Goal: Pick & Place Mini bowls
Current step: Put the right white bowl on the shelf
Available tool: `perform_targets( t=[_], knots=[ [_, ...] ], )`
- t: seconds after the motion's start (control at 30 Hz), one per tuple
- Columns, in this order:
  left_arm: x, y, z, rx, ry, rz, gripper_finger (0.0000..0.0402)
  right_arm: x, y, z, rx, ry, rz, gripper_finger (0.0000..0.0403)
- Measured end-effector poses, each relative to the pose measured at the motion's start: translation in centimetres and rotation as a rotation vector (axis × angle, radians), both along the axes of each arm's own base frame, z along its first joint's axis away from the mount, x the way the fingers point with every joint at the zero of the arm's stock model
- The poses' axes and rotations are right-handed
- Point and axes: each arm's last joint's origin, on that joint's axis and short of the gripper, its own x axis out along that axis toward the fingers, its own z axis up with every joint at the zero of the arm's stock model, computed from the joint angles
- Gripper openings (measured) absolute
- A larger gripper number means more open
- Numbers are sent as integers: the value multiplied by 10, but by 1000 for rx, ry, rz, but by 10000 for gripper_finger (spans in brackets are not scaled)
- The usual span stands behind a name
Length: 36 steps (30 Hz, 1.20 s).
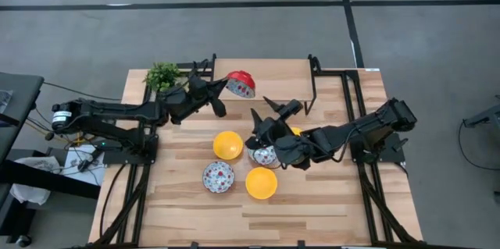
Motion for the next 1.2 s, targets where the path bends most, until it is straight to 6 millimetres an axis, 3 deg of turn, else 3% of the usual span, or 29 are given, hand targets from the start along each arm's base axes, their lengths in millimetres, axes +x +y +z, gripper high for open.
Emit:
perform_targets(
  t=[0.23, 0.4, 0.67, 0.83, 1.03, 1.2],
  knots=[
    [1, 17, 21, -132, 113, -64, 4, -39, -32, 3, 66, 47, -81, 210],
    [-5, 34, 60, -204, 148, -109, 4, -64, -54, -1, 190, 67, -127, 199],
    [-23, 57, 126, -253, 157, -100, 4, -78, -76, -10, 273, 205, -190, 192],
    [-9, 68, 152, -307, 206, -133, 4, -82, -84, -15, 246, 251, -253, 193],
    [24, 95, 146, -442, 384, -129, 4, -105, -83, -9, 220, 207, -317, 178],
    [36, 125, 134, -607, 445, -114, 5, -130, -68, 6, 239, 175, -233, 149]
  ],
)
